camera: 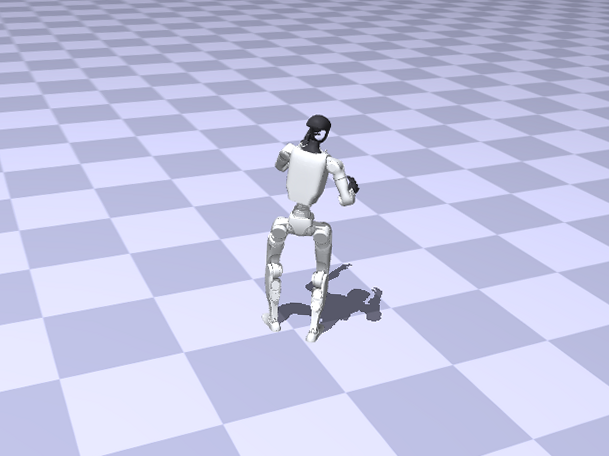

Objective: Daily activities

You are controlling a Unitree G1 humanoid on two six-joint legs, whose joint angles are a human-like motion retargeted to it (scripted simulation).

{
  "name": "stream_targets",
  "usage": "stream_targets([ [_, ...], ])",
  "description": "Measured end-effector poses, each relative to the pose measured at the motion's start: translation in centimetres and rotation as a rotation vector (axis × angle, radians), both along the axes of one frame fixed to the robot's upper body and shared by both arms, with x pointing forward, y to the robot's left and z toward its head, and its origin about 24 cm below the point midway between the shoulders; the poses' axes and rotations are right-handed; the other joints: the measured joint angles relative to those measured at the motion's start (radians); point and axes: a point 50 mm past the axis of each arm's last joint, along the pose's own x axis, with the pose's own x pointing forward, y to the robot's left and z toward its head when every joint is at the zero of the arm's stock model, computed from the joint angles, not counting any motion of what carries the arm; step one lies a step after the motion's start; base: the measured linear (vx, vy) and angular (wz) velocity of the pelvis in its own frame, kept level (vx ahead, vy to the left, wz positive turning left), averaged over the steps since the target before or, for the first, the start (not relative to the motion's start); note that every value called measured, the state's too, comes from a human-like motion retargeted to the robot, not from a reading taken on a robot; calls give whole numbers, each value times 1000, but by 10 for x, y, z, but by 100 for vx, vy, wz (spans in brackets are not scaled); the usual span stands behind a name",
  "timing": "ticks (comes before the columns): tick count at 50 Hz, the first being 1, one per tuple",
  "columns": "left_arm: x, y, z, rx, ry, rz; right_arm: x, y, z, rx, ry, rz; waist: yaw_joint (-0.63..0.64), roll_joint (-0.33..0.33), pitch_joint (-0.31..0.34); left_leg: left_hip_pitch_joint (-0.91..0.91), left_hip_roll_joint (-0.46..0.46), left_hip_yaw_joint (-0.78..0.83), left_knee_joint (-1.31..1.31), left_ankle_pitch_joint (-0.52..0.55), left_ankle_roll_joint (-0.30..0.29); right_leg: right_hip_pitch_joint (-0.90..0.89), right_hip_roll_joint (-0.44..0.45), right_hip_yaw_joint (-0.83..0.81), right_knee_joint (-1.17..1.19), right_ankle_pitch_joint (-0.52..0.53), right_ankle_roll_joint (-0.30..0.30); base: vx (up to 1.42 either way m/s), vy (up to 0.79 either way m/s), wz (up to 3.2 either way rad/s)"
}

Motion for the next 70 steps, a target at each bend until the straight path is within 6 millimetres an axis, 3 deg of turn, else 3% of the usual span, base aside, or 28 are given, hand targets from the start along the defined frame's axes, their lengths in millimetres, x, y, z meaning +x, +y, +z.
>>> stream_targets([
  [7, 29, -38, -29, 242, 191, -119, 6, -1, 5, -26, -19, 16, -66, 82, 40, -72, 49, -35, 63, 18, -4, -45, 44, 22, 2, 30, -16, -2, -2, -5],
  [15, 13, -64, -50, 236, 195, -303, -3, -20, 1, 1, -16, -71, -85, 134, 52, -84, 46, -22, 46, 32, 1, -74, 52, 51, 0, 38, -21, -1, 0, -10],
  [25, -25, -58, -55, 7, 95, -410, -20, -39, -10, 44, 29, -165, -63, 152, 16, -59, 18, -3, 21, 29, 15, -73, 27, 53, 31, 17, -24, 0, 0, 0],
  [40, -48, -53, -79, -283, 122, -469, -34, -45, -23, 142, 71, -226, -17, 156, 1, -46, 30, -30, 67, -4, 36, -17, 30, 26, 26, -3, -35, 0, 0, 0],
  [60, -63, -56, -103, -198, 209, -521, -31, -30, -17, 91, 70, -95, 15, 166, 16, -39, 96, -50, 160, -46, 48, 63, 80, 18, -43, 6, -35, 0, 0, 0],
  [67, -62, -49, -106, -211, 207, -469, -34, -39, -32, 47, 150, -110, 9, 188, 34, -77, 127, -21, 223, -41, 50, 82, 99, 22, -75, 17, -25, 0, 0, 0],
  [70, -61, -48, -105, -220, 200, -456, -36, -43, -40, 35, 197, -111, 19, 203, 37, -130, 87, -57, 197, -27, 5, 88, 108, 33, -107, 33, -17, 3, 3, -41],
])
